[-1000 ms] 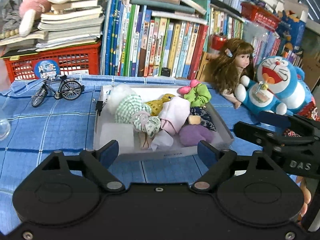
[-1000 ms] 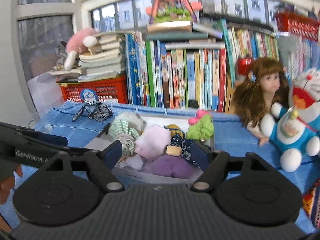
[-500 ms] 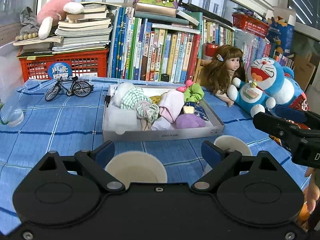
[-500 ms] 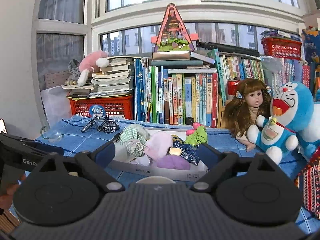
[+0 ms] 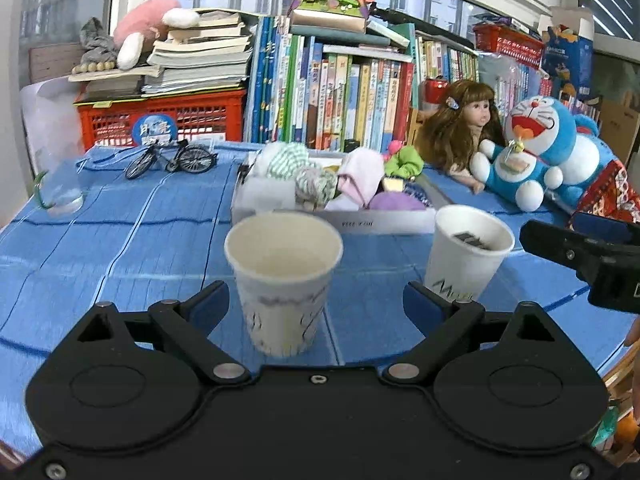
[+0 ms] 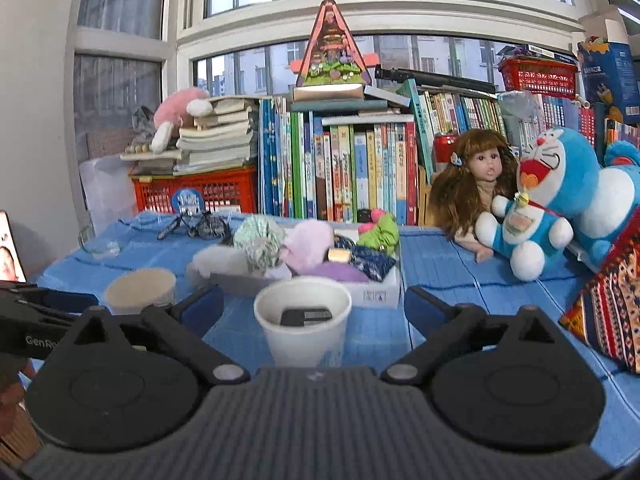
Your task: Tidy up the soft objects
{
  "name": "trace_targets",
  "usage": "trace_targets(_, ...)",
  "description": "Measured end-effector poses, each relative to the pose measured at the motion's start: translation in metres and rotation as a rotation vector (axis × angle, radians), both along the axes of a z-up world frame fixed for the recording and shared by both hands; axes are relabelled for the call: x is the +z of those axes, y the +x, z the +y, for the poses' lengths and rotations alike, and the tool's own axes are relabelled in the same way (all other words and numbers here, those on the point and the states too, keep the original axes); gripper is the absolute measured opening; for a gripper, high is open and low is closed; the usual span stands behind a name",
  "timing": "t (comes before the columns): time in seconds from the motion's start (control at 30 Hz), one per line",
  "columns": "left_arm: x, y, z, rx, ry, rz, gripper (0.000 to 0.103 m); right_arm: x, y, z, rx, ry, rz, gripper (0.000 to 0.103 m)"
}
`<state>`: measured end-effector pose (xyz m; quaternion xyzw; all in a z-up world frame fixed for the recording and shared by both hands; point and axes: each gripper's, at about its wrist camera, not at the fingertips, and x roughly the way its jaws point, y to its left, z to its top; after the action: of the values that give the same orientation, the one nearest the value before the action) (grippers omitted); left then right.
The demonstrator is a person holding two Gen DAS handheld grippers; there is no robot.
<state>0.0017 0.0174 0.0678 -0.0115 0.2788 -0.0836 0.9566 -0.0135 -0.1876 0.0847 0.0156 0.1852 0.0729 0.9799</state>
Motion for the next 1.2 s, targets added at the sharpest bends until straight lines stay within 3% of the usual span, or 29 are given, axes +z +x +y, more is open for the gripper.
trace_targets(0.23, -0.026, -0.009, 0.003, 0.035, 0.048, 0.019, 0.093, -0.031, -0.011, 0.003, -0.018, -0.041, 0.046, 0.103)
trace_targets(0.57, -0.058, -0.003, 0.01, 0.07, 0.024, 0.114, 0.093, -0.062, -0.009, 0.013, -0.037, -0.074, 0.126, 0.103)
trace_targets(0.87, -0.068, 0.003, 0.008, 0.08, 0.064, 0.118, 0.094, -0.076, 0.002, 0.011, -0.047, -0.067, 0.195, 0.103)
trace_targets(1.2, -0.071, 0.01, 0.007, 0.081, 0.078, 0.118, 0.103, -0.088, 0.007, 0.017, -0.054, -0.09, 0.242, 0.103)
